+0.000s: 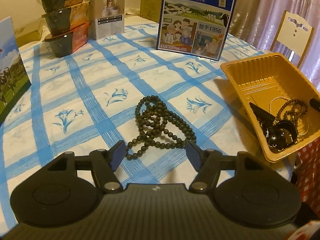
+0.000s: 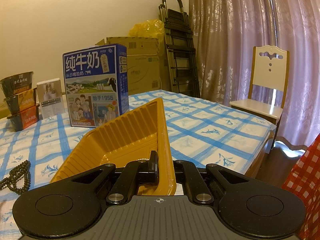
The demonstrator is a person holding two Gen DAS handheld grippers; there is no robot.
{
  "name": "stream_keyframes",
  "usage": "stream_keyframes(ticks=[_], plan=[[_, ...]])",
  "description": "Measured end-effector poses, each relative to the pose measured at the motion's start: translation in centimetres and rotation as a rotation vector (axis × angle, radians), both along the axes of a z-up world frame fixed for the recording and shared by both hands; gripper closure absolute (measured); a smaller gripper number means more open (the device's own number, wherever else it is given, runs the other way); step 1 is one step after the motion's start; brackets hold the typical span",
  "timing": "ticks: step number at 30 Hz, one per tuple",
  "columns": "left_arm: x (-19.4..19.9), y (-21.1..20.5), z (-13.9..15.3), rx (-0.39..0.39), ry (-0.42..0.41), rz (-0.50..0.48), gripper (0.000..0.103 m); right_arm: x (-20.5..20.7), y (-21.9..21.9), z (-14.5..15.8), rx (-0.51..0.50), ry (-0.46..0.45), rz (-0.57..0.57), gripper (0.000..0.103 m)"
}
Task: Organize jewelry
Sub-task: 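Close the left tool on the dark green bead strand on the table, then lift the green bead strand into the tray and open the left tool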
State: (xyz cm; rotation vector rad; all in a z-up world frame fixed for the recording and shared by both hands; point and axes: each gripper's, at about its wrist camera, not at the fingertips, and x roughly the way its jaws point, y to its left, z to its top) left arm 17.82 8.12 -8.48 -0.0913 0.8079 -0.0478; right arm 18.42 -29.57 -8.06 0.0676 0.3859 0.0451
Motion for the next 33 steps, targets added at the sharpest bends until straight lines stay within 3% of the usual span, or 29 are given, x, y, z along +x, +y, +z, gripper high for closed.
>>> stream_keyframes(ticks=[5, 12, 17, 21, 24, 28, 33], plan=[[1.3, 0.4, -1.0, -0.02, 0.005, 0.004, 0.032, -0.1, -0.1, 0.0, -0.002, 0.0, 0.0, 0.097], [4.8, 1.0, -2.7, -0.074, 0.032, 0.036, 0.031, -0.1, -0.1, 0.0, -0.003, 0.001, 0.0, 0.097], [7.0, 0.5, -4.4, -0.014, 0.066, 0.054, 0.034, -0.1, -0.1, 0.0, -0.003, 0.002, 0.0, 0.097], [7.5, -0.8, -5.1, 0.093, 0.045, 0.017, 0.037, -0.2, -0.4, -0.1, 0.0, 0.003, 0.0, 0.097], [7.7, -1.2, -5.1, 0.097, 0.031, 0.004, 0.052, -0.3, -0.5, -0.1, 0.0, 0.003, -0.001, 0.097], [7.8, -1.9, -5.0, 0.114, 0.017, -0.034, 0.087, -0.2, -0.4, -0.1, 0.0, 0.003, 0.0, 0.097], [7.6, -2.4, -4.7, 0.136, 0.017, -0.064, 0.09, -0.2, -0.4, -0.1, 0.001, 0.004, 0.001, 0.097]])
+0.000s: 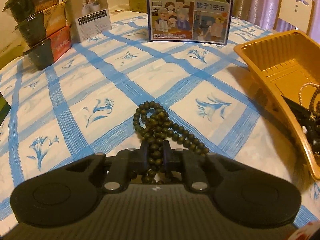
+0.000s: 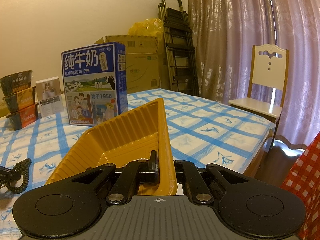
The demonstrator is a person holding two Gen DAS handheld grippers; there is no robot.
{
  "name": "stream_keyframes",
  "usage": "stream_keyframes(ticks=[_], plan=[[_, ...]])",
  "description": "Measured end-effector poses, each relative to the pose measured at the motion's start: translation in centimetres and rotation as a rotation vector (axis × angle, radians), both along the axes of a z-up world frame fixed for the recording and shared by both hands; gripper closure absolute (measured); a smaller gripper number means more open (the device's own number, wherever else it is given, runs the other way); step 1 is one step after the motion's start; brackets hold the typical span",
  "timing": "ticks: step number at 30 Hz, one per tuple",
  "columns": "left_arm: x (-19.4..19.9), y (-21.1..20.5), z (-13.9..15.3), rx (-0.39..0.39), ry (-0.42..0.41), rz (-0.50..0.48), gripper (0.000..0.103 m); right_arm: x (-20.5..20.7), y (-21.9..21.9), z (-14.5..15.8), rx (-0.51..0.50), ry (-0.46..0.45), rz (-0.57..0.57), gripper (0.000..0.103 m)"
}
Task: Organize jewelry
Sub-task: 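Lift the green bead strand into the tray and open the left tool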
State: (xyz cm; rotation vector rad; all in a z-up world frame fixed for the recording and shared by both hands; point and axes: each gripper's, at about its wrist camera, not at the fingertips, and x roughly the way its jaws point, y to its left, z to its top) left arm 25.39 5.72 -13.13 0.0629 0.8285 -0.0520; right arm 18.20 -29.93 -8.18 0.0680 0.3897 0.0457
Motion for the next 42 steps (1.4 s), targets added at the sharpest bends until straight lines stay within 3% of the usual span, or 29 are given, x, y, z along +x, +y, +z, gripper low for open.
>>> stream_keyframes(ticks=[2, 6, 17, 24, 34, 42], plan=[[-0.4, 0.0, 0.6, 0.003, -0.006, -0.017, 0.096, -0.1, -0.1, 0.0, 0.0, 0.001, 0.0, 0.097], [-1.4, 0.6, 3.8, -0.011, -0.059, -0.039, 0.096, 0.0, 0.0, 0.0, 0.0, 0.0, -0.001, 0.097], [-3.1, 0.5, 17.3, -0.049, -0.266, -0.119, 0.096, 0.2, -0.5, -0.5, 0.017, 0.005, -0.003, 0.097], [-3.8, -1.7, 24.3, -0.055, -0.368, -0.198, 0.096, 0.2, -0.4, -0.2, 0.023, 0.008, -0.003, 0.097], [-4.5, -6.8, 32.6, -0.179, -0.532, -0.336, 0.096, 0.3, -0.2, 0.0, 0.034, 0.015, -0.009, 0.097], [-4.5, -11.6, 39.3, -0.231, -0.7, -0.442, 0.096, 0.6, -0.4, 0.1, 0.038, 0.021, -0.009, 0.097]])
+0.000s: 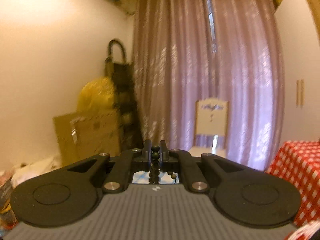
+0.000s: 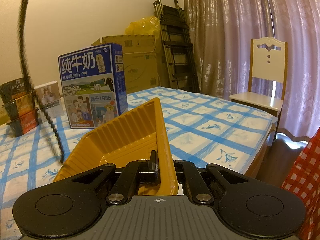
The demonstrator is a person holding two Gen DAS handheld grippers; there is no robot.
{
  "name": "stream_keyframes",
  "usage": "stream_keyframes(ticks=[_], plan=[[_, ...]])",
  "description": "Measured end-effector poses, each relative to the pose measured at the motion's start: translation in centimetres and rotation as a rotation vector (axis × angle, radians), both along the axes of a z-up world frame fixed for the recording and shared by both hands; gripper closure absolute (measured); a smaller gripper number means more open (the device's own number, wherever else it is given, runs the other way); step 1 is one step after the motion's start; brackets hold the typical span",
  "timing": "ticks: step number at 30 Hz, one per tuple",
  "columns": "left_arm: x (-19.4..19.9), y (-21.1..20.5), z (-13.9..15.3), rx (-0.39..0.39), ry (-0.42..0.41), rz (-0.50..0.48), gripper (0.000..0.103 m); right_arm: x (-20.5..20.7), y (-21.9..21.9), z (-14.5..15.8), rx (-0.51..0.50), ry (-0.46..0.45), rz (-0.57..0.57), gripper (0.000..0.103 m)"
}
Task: Organize jewelry
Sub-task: 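Lift the green bead strand into the tray and open the left tool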
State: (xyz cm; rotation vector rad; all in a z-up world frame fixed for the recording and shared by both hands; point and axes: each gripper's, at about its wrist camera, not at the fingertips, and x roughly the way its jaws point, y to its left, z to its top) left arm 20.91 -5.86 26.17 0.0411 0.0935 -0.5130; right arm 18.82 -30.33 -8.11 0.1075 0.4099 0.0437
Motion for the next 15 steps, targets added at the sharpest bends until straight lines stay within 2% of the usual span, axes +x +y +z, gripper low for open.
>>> stream_keyframes(ticks=[3, 6, 9, 15], plan=[[0.0, -1.4, 0.5, -0.021, -0.004, -0.037, 0.096, 0.0, 0.0, 0.0, 0.003, 0.001, -0.001, 0.097], [0.4, -2.3, -1.0, -0.052, 0.062, -0.074, 0.096, -0.1, 0.1, 0.0, 0.003, 0.001, 0.002, 0.097], [1.1, -3.0, -4.1, -0.05, 0.152, -0.09, 0.096, -0.1, 0.0, 0.0, 0.007, 0.003, 0.001, 0.097], [3.7, -4.3, -12.7, -0.044, 0.423, -0.117, 0.096, -0.1, 0.1, -0.1, 0.008, 0.003, -0.001, 0.097]])
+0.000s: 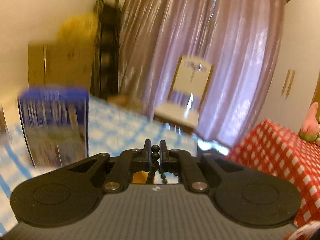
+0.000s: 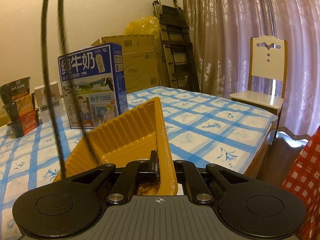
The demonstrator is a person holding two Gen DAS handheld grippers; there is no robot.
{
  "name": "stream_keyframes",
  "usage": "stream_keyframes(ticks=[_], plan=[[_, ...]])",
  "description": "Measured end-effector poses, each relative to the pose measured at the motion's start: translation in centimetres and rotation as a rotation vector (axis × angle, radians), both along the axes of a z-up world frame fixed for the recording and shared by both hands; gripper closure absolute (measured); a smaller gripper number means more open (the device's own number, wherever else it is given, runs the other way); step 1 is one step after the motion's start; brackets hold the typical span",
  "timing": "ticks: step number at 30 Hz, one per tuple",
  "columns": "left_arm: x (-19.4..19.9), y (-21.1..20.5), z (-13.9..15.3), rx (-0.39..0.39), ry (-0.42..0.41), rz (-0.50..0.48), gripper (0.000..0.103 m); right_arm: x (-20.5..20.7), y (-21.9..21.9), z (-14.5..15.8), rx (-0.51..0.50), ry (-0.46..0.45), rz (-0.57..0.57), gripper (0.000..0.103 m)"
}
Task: Organize jewelry
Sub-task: 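Lift the green bead strand into the tray and open the left tool, then lower the orange tray onto the table and open the right tool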
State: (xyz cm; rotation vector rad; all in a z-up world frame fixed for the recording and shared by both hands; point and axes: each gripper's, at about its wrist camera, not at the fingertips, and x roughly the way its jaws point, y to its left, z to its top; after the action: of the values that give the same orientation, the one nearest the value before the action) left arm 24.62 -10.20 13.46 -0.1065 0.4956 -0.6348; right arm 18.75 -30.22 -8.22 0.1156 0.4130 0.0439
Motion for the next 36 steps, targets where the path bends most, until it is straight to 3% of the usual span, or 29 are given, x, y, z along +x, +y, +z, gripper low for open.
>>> stream_keyframes(ticks=[2, 4, 8, 12, 20, 25, 36], plan=[[0.9, -0.4, -2.9, 0.002, 0.093, -0.005, 0.096, 0.0, 0.0, 0.0, -0.002, 0.0, 0.001, 0.097], [1.7, -0.9, -4.8, 0.019, 0.131, -0.014, 0.096, 0.0, 0.0, 0.0, -0.002, 0.0, 0.001, 0.097], [3.0, -1.9, -6.0, 0.019, 0.151, -0.023, 0.096, 0.0, 0.0, -0.1, -0.003, -0.001, -0.004, 0.097], [4.2, -2.8, -6.0, 0.007, 0.115, -0.034, 0.096, 0.1, 0.1, -0.2, -0.009, -0.002, -0.004, 0.097], [6.4, -3.8, -10.7, 0.064, 0.229, -0.04, 0.083, 0.3, 0.0, -0.6, -0.006, 0.012, -0.009, 0.097], [6.4, -1.4, -12.2, 0.061, 0.25, 0.027, 0.082, 0.5, -0.4, -0.9, 0.012, 0.021, -0.017, 0.097], [3.6, 7.1, -14.8, 0.201, 0.222, 0.248, 0.077, 2.7, -0.6, -1.4, 0.054, 0.035, 0.01, 0.098]])
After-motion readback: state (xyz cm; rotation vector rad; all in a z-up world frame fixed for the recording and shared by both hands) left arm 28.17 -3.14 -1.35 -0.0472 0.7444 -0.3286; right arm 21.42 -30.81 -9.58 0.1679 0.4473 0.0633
